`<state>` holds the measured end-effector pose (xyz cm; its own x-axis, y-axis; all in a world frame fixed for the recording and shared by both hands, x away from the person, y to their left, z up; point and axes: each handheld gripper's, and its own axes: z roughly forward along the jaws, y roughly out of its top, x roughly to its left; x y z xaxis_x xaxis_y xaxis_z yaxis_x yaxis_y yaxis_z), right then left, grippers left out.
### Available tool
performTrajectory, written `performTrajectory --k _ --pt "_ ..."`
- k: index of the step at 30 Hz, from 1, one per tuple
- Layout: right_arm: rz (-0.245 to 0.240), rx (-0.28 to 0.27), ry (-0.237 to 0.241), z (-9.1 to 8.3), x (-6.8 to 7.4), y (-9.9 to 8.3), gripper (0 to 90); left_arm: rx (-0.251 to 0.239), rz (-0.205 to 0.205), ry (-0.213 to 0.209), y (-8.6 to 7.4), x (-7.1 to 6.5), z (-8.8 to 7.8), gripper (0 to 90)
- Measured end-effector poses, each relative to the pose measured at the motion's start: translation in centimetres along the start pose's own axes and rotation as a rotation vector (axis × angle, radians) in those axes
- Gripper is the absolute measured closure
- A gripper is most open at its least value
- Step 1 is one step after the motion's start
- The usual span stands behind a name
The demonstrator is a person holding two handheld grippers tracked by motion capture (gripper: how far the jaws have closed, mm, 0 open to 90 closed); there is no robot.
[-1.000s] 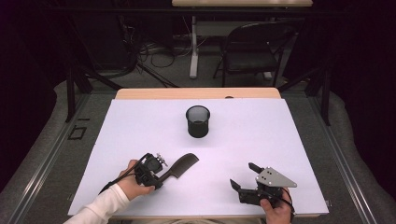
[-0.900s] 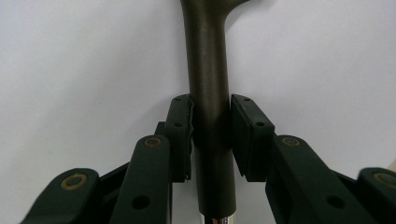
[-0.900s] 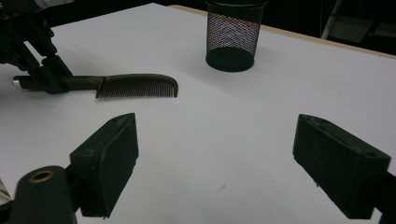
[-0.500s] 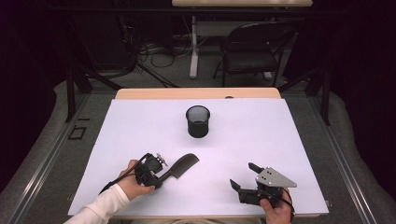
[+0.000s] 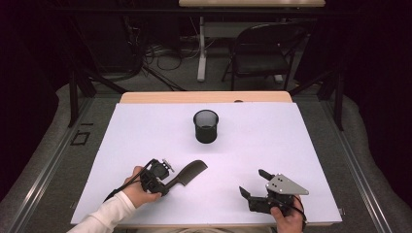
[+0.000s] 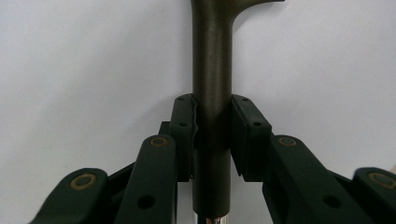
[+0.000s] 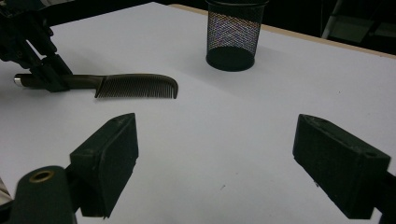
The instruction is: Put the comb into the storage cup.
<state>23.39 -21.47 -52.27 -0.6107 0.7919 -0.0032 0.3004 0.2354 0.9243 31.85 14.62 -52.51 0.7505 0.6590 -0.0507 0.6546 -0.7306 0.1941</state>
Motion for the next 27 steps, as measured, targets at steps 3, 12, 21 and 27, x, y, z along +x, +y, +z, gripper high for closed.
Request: performTrajectory --k 3,12,21,27 --pt "0.000 -0.004 0.000 0.04 0.03 0.00 14.0 -0.002 -0.002 -0.003 -0.02 0.02 0.00 72.6" --pt "-0.001 0.001 0.000 0.05 0.02 0.00 14.0 -0.008 -0.007 -0.011 -0.04 0.14 -0.14 72.7" --pt "0.000 0.001 0.001 0.07 0.02 -0.02 14.0 -0.035 -0.019 -0.015 -0.16 0.41 -0.68 72.7" --pt "-0.002 0.001 0.001 0.12 0.00 -0.04 14.0 -0.051 -0.021 -0.016 -0.15 0.44 -0.84 72.7"
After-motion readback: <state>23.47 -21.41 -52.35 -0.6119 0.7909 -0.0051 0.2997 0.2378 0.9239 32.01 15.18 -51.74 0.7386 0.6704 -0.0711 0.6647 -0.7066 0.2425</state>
